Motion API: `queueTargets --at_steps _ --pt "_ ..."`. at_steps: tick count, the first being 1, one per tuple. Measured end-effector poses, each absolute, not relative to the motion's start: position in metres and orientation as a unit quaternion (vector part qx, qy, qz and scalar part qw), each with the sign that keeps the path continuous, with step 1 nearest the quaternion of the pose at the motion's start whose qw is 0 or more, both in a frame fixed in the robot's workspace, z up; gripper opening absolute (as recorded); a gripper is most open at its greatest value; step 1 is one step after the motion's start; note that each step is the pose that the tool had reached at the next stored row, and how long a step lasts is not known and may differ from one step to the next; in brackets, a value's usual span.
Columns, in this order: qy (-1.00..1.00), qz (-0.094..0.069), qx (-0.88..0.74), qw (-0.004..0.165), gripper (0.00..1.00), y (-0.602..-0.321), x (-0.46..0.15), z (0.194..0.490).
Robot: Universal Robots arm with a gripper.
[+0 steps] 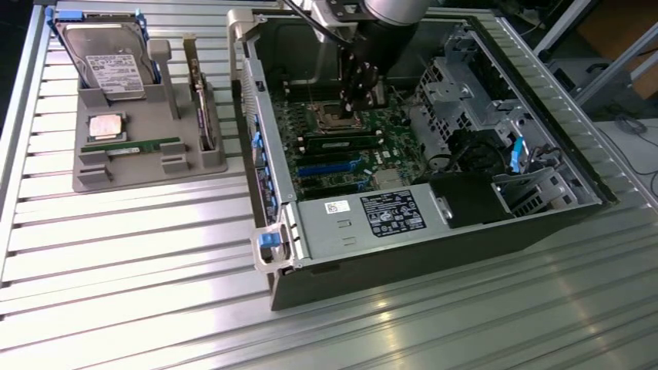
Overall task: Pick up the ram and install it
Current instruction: 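Press down the ram until it locks into place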
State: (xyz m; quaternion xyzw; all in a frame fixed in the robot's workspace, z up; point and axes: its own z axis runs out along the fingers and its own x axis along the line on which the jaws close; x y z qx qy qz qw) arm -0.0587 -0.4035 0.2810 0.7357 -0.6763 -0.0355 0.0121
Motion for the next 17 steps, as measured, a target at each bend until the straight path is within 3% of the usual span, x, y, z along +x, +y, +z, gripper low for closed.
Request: queueTargets --at_steps 17 --pt "-0.672 -0.035 0.739 0.013 0.11 -0.401 -0.089 0.265"
